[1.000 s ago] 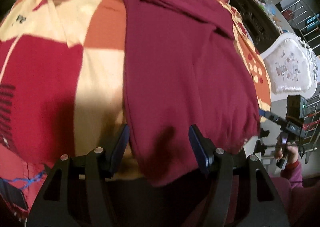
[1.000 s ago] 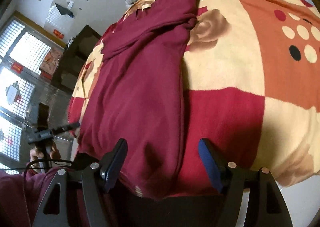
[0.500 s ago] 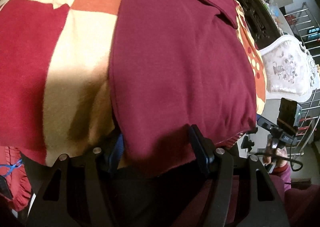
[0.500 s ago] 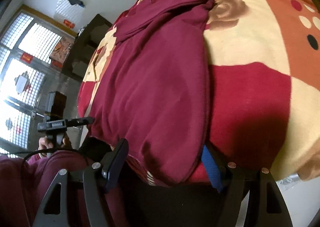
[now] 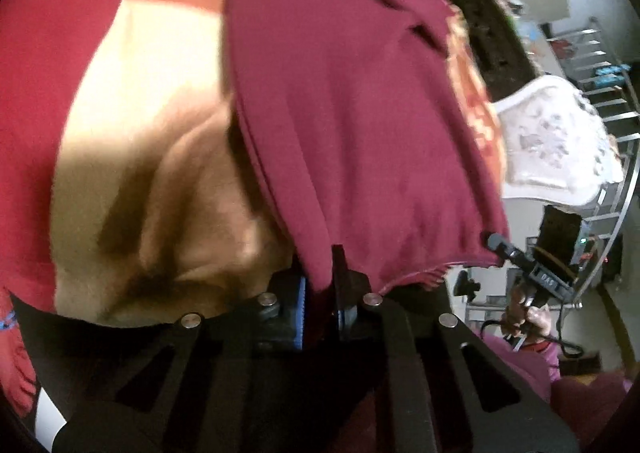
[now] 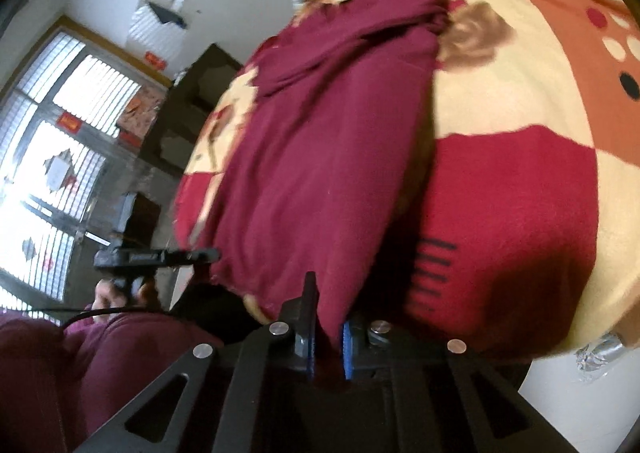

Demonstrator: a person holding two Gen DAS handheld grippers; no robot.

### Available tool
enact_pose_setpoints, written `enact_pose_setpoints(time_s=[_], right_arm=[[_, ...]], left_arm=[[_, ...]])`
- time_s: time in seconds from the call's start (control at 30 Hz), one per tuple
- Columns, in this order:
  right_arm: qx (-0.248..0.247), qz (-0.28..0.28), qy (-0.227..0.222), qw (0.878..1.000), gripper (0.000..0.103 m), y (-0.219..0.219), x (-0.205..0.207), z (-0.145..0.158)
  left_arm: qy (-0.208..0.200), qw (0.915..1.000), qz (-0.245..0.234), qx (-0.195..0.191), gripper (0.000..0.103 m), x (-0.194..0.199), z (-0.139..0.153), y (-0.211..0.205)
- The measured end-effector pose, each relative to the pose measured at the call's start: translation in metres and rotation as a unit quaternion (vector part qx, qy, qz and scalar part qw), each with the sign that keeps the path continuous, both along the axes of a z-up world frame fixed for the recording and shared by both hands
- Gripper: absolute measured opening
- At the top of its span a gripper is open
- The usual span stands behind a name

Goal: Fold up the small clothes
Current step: 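Grasp the sweater hem with both tools and lift it, then fold the held hem up over the sweater body toward the collar with both tools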

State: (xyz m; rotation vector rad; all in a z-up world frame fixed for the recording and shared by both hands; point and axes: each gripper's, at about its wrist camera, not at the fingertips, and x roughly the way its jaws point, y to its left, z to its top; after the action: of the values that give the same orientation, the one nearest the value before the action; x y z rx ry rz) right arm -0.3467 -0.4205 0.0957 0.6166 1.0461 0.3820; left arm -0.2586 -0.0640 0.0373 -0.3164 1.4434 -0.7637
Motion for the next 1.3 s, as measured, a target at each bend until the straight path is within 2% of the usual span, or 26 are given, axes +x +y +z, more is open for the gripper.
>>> enact_pose_setpoints(time_s=[0.13,0.23,0.33,0.4,0.57,0.7,0.83,1.0,1.3], right_arm=[[0.024,0.007,0.002,1.0,0.009,0.005,-0.014,0.009],[0.039,0.002,0.023,0.999,0.009,-0.001,-0.012,-0.001],[0.075,0.005,0.023,0.997,0.009,-0.008,-0.005,-0.002],[0.077,0.005,0.021,0.997,0.009,-0.01,0.003,0.003],[0.096,0.003,0.003,0.995,0.009,-0.021,0.024,0.018],[0.119,-0.014,-0.033,0.992,0.009,-0.038,0.051,0.03],[0.102,-0.023,-0.065,0.992,0.009,-0.046,0.083,0.041],[0.055,-0.02,-0.082,0.995,0.008,-0.053,0.114,0.053],[0.011,-0.025,-0.082,0.996,0.008,-0.058,0.135,0.053]], left_arm=[[-0.027,0.9994,0.002,-0.021,0.007,-0.003,0.025,0.02],[-0.018,0.9997,0.017,-0.002,0.007,0.003,0.019,0.032],[0.0,0.9996,0.028,-0.002,0.007,0.008,0.009,0.036],[-0.005,0.9997,0.024,-0.002,0.007,0.008,0.008,0.032],[-0.003,0.9995,0.029,-0.011,0.007,0.017,0.015,0.036],[-0.039,0.9982,0.041,-0.019,0.007,0.039,0.044,0.04],[-0.089,0.9952,0.039,-0.014,0.007,0.066,0.068,0.025],[-0.155,0.9868,0.022,0.041,0.007,0.089,0.078,-0.009],[-0.204,0.9754,0.006,0.084,0.007,0.11,0.068,-0.047]])
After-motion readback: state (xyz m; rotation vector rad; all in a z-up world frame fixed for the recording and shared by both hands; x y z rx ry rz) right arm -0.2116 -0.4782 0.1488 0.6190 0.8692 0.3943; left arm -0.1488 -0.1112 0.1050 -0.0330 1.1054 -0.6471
